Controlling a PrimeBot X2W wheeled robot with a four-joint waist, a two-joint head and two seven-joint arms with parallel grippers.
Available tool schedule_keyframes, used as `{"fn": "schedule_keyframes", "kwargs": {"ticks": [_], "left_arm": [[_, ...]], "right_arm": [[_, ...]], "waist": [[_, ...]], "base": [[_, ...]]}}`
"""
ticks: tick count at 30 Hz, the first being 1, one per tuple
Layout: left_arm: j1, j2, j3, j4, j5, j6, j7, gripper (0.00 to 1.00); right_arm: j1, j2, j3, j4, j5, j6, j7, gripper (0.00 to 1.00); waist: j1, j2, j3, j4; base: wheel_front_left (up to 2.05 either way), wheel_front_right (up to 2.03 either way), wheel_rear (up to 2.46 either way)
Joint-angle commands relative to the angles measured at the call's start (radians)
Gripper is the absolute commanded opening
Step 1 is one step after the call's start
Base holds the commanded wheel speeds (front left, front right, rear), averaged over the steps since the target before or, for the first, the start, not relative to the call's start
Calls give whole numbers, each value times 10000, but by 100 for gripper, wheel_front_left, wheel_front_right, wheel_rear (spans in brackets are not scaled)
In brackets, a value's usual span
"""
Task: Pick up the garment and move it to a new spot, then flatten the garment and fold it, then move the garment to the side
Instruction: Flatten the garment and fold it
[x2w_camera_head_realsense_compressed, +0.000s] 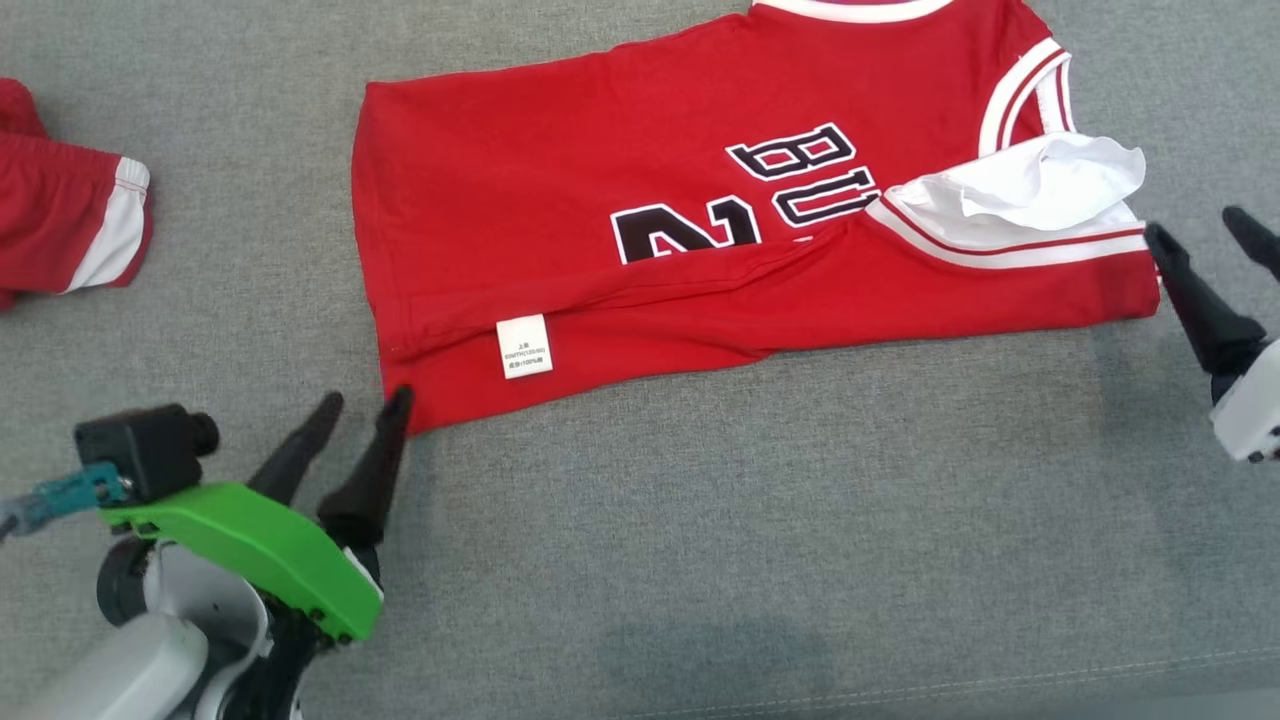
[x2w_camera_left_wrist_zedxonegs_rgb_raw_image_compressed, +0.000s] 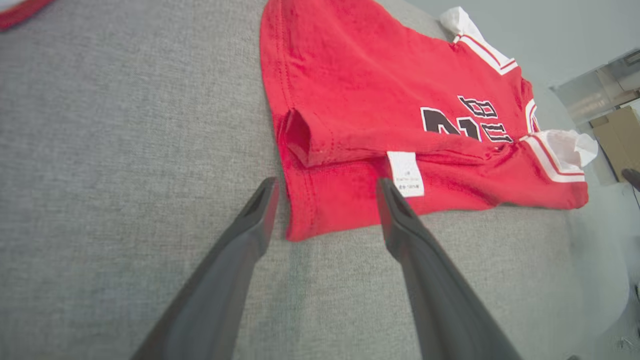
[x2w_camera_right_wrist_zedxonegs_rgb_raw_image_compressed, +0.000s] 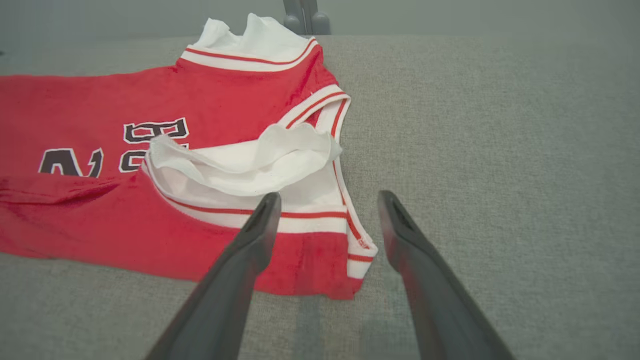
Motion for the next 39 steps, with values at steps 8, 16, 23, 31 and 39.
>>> {"fn": "schedule_keyframes", "kwargs": {"ticks": [8, 16, 23, 31, 39], "left_arm": [[-352, 268, -648, 181, 402, 162, 909, 100], [-1066, -201, -970, 1384, 337, -61, 1678, 100], [-1186, -462, -1194, 2077, 398, -273, 1826, 100], [-1301, -676, -1691, 2173, 349, -879, 2349, 0], [-975, 57, -1153, 1599, -648, -1579, 2717, 0]], "right_arm": [[478, -116, -373, -714, -989, 3, 1493, 100], [3, 103, -243, -236, -1402, 3, 2345, 100], [100, 87, -458, 113, -1552, 3, 2644, 100], [-30, 70, 249, 243, -1013, 7, 3290, 31], [77, -199, -74, -4, 1006, 4, 4038, 0]], "waist": [[0, 0, 444, -51], [0, 0, 870, 87], [0, 0, 931, 102], [0, 0, 930, 90], [0, 0, 246, 17]], "base": [[0, 0, 0], [0, 0, 0], [0, 0, 0], [0, 0, 0], [0, 0, 0]]}}
